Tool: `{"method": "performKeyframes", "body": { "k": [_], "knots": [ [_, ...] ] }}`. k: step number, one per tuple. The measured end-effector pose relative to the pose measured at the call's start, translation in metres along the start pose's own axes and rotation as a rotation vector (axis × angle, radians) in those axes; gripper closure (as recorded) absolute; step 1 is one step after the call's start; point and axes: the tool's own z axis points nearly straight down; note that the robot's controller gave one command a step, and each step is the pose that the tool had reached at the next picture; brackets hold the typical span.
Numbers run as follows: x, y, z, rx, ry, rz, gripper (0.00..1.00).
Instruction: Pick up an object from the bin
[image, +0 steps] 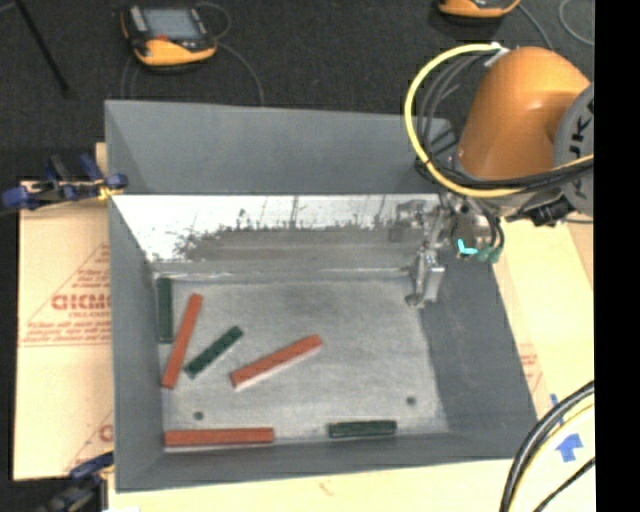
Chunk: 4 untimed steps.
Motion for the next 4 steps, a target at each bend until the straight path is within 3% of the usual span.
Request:
{"method": "performKeyframes", "body": {
  "k": [1, 2, 3, 4],
  "knots": [
    [-0.001, 0.0, -0.005, 0.001, -0.008, -0.001, 0.0],
    [0.0, 0.019, 0.041, 0.002, -0.014, -0.061, 0.0],
    [-0.009, 0.068, 0.052, 0.0, -0.002, -0.004, 0.0],
    [0.008, 0.095, 0.066, -0.004, -0.011, 0.027, 0.0]
  ]
}}
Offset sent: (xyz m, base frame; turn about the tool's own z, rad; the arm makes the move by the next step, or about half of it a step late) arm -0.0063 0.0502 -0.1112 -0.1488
